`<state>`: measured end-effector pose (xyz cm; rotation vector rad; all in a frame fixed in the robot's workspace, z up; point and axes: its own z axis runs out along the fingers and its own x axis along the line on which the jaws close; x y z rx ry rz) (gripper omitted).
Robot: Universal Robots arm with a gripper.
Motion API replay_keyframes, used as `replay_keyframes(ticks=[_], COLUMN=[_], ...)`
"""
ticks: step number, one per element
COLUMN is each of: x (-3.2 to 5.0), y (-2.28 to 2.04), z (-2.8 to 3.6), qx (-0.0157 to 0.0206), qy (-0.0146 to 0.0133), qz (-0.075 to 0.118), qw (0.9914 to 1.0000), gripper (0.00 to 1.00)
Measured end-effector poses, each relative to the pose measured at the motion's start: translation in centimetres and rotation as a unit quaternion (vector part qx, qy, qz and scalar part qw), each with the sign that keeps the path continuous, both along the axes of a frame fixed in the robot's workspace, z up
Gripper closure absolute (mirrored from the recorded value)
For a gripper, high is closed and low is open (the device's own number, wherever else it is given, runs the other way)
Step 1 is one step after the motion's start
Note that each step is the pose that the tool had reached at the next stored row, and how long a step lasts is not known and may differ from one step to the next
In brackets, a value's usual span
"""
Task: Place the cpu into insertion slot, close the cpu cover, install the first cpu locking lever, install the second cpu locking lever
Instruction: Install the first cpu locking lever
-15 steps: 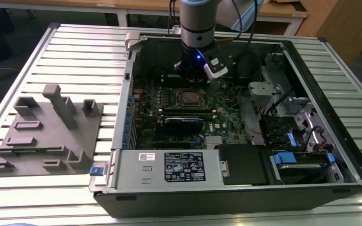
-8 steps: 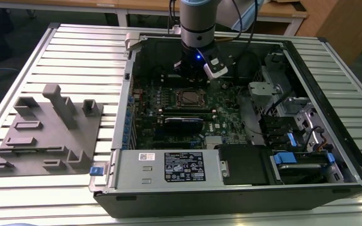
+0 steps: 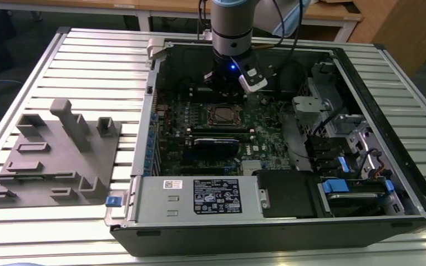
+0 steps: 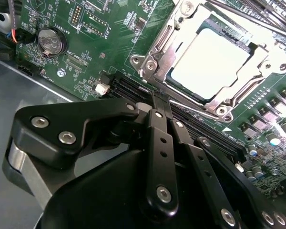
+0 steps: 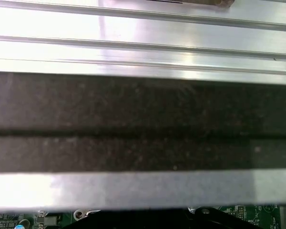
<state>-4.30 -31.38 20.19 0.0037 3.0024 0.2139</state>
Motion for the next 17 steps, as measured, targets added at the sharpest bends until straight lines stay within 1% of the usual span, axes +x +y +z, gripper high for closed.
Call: replay_keyframes(ticks=[8,13,17], x=[-0.47,-0.47,-0.47], y=[0.0,0.13,0.3], z=[0.0,-0.01,-0.02], qx=[0.0,0.0,0.0], qy=[0.0,0.0,0.0], qz=[-0.003,-0.019,-0.033], qw=[0.99999,0.99982,0.99944], gripper=[0.89,0.89,0.89])
